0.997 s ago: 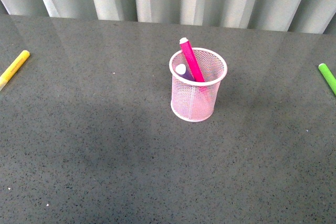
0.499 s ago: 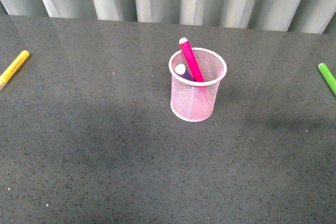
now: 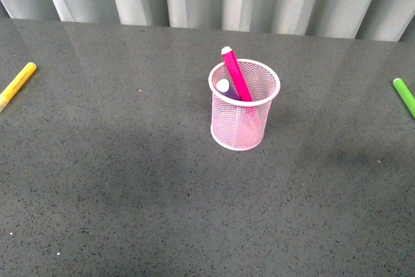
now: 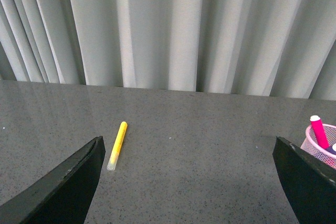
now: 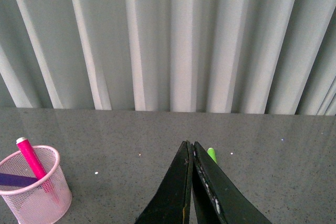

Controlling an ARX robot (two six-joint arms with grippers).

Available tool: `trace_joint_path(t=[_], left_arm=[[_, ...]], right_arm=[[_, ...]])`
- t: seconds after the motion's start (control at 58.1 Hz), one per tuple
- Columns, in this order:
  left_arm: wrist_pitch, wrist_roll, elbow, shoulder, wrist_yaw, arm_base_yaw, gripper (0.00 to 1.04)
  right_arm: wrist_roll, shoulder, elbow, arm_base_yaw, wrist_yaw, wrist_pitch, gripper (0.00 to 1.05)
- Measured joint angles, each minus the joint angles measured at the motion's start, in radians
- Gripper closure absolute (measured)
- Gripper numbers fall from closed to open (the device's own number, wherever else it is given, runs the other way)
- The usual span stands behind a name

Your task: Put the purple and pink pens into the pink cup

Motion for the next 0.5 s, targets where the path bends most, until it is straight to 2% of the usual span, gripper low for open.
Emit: trace_joint_path(t=[0.499], left_arm=[[0.000,0.000,0.000,0.000,0.000,0.000,0.07]], right_arm=[[0.000,-0.200,0.000,0.000,0.000,-0.195,1.02]])
